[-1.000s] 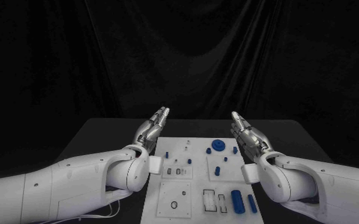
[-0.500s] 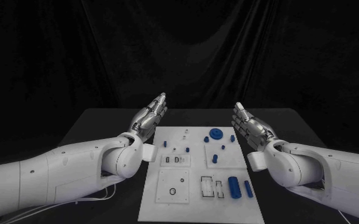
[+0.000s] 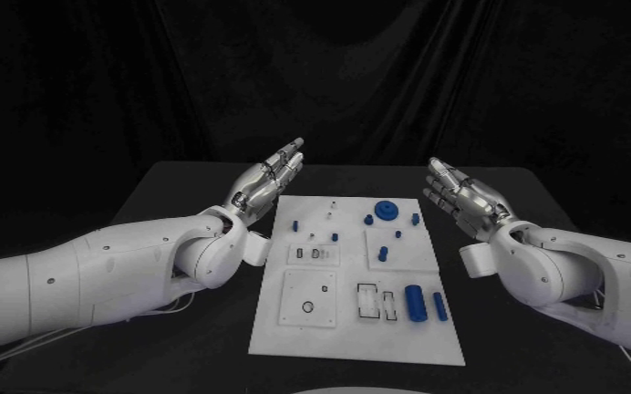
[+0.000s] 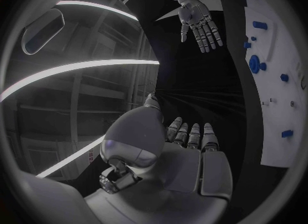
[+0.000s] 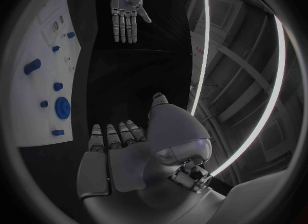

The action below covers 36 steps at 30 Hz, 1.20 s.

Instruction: Assemble the parts on the task board

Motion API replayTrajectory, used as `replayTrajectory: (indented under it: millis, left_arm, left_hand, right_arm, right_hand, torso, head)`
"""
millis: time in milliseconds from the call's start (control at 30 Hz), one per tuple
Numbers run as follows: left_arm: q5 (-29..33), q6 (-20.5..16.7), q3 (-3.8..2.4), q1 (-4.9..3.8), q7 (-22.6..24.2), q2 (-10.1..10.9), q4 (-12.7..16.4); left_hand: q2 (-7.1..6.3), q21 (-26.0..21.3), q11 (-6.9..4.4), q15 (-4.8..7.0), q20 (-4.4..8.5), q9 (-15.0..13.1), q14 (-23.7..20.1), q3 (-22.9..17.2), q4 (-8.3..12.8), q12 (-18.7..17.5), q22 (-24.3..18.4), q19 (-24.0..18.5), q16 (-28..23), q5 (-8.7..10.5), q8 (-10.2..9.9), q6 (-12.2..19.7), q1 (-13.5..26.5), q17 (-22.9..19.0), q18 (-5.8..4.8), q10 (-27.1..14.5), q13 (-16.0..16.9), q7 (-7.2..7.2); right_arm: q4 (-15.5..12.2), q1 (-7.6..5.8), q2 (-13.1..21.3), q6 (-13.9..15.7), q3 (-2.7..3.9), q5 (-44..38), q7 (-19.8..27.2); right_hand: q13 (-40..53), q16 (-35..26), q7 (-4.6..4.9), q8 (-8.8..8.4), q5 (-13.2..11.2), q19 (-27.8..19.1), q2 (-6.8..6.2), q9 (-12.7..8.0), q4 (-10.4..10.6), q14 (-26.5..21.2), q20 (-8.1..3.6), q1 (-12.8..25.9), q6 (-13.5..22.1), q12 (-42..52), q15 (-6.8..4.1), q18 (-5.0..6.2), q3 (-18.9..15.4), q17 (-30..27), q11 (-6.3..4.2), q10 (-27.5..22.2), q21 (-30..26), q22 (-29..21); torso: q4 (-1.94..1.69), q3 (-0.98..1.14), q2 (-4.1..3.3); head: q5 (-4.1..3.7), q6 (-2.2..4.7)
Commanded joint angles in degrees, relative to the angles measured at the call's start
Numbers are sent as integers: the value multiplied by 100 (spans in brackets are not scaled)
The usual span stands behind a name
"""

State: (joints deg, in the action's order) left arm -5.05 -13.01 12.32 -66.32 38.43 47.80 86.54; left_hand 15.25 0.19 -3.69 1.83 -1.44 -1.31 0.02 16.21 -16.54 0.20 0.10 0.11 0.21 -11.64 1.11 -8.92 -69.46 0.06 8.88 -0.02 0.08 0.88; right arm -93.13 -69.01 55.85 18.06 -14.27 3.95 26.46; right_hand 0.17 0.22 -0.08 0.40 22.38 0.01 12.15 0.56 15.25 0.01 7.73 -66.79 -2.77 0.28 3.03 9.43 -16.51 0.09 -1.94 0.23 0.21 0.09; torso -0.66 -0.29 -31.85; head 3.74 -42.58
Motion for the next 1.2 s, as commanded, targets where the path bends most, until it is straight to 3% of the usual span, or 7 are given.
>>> replayTrajectory:
  millis: [33, 133, 267, 367, 533, 733, 1200]
  left_arm:
    - [-666, 55, -4, -16, 651, 96, 55]
    - [-891, 29, -4, -16, 665, 172, 61]
    - [-1025, 39, -4, -16, 667, 197, 24]
    - [-1077, 31, -4, -16, 667, 238, 42]
    - [-1107, 2, -4, -17, 681, 300, 83]
    - [-1119, 0, -4, -21, 673, 362, 117]
    - [-1122, 36, -4, -53, 633, 467, 197]
  left_hand:
    - [-15, -19, 36, 228, -55, -11, -2, -45, -6, -20, -10, -11, -21, -261, 39, -75, -203, -6, 113, 2, -8, -1]
    - [-22, -19, 69, 170, -124, -17, -2, -77, -11, -20, -10, -11, -21, -550, 46, -154, -389, -6, 119, 2, -8, -34]
    - [-35, -19, 82, 126, -178, -22, -2, -124, -10, -20, -10, -11, -21, -850, 49, -203, -592, -6, 127, 2, -8, -51]
    - [-36, -19, 81, 110, -189, -23, -2, -126, -11, -20, -10, -11, -21, -859, 50, -213, -607, -6, 127, 2, -8, -51]
    - [-44, -19, 91, 68, -223, -27, -2, -128, -12, -20, -10, -11, -21, -891, 56, -250, -651, -6, 123, 2, -8, -58]
    - [-43, -19, 111, 31, -251, -29, -2, -135, -15, -20, -10, -11, -21, -977, 58, -275, -700, -6, 119, 2, -8, -76]
    - [-32, -19, 169, -41, -309, -33, -2, -185, -10, -20, -10, -11, -21, -1368, 60, -322, -904, -6, 107, 2, -8, -129]
  right_arm:
    - [-56, -124, 61, -38, 7, -1381, -298]
    - [-81, -300, 137, 130, 7, -2220, -617]
    - [-97, -529, 241, 280, 7, -3468, -1099]
    - [-115, -725, 302, 293, 7, -4599, -1582]
    - [-128, -947, 320, 150, 7, -6322, -2217]
    - [-128, -1076, 245, -29, 7, -8506, -2838]
    - [-8, -1151, -42, -574, 8, -10243, -3553]
  right_hand:
    - [32, -22, 164, 60, 267, 45, -98, 38, -107, -1, 288, -544, -175, 90, 424, -203, 121, -9, 300, 88, 13, 18]
    - [109, 197, 613, 115, 414, 825, -161, 82, -439, 578, 704, -1194, -492, 328, 777, -123, 273, 149, 649, 451, 421, 250]
    - [136, 311, 762, 112, 403, 1948, -189, 95, -616, 1575, 885, -1485, -741, 431, 957, -93, 306, 252, 805, 722, 733, 359]
    - [222, 952, 998, 176, -94, 4410, -282, 145, -763, 4680, 874, -1806, -1248, 807, 798, 60, 498, 678, 1033, 1620, 1358, 538]
    - [318, 1181, 1002, 394, -459, 5557, -386, 277, -1066, 5937, 490, -2203, -2390, 1194, 369, 111, 861, 861, 1054, 2905, 1451, 504]
    - [389, 1841, 507, 572, -776, 7101, -662, 377, -1334, 7789, -137, -2334, -3965, 1390, -189, 113, 1179, 1498, 768, 4760, 2144, 836]
    - [360, 4825, 289, 326, -1018, 7396, -1191, 341, -1252, 8133, -383, -2003, -4494, 337, -472, 87, 1992, 4301, 671, 5417, 3665, 2138]
  torso:
    - [-39, 0, -100]
    - [-61, 0, -173]
    - [-91, 4, -244]
    - [-115, -3, -325]
    - [-111, -23, -450]
    - [-141, -42, -554]
    - [-283, -101, -778]
  head:
    - [-5, -114]
    - [-15, -225]
    - [-22, -302]
    - [-6, -324]
    - [26, -285]
    - [43, -309]
    - [-121, -199]
